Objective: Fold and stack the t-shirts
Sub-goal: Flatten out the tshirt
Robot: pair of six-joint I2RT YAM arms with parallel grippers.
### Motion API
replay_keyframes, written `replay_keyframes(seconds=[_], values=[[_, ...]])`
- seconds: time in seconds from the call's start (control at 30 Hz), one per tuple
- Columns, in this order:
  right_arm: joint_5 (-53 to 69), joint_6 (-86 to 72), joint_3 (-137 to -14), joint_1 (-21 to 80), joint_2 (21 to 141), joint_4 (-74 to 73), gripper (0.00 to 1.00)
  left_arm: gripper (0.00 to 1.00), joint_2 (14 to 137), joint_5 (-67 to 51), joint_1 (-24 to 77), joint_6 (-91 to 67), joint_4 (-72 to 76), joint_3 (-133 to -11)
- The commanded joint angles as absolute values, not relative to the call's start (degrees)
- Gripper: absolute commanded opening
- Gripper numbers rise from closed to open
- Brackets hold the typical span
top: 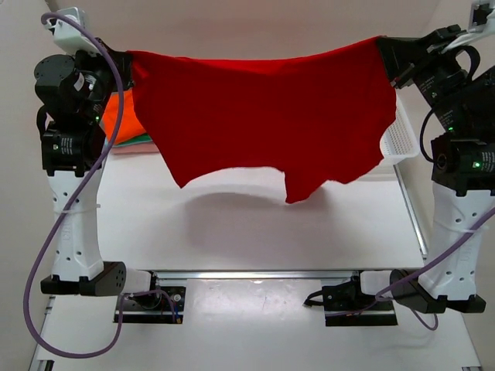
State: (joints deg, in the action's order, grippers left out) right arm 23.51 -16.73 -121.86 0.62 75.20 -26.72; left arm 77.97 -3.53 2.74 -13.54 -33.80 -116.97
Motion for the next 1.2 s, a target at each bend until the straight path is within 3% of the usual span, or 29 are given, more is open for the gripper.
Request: replay_keyframes(seconds=[0.0,0.33,0.53,0.67,0.83,0.93,1.17], values=[[25.3,-17.7,-122.2,1.0,79.6,-23.0,0.00,0.00,80.2,-3.1,2.2,-13.2,-32.7,-117.2],[27.5,-15.6,-122.2,6.1,96.2,-22.7,0.00,0.00,89.5,-5.9,1.2,-13.1,-25.3,-105.7],[25.3,-13.3,-134.1,7.7,107.0,-24.9,0.00,0.00,98.5,-5.7,1.6,-12.1,-26.4,-113.9],[24.2,-12.7,-137.0,7.3,103.9,-24.6,0.00,0.00,101.1,-5.8,1.2,-12.0,-30.2,-128.6],[25.7,-14.4,-131.9,4.2,95.7,-22.1,0.00,0.00,94.3,-8.7,0.0,-13.1,-28.2,-130.2],[28.2,-15.6,-124.0,2.6,91.1,-21.6,0.00,0.00,88.1,-9.7,-0.8,-11.8,-27.8,-121.4],[31.2,-17.4,-95.6,3.5,80.2,-23.6,0.00,0.00,67.2,-10.1,2.6,-15.8,-18.2,-75.0]])
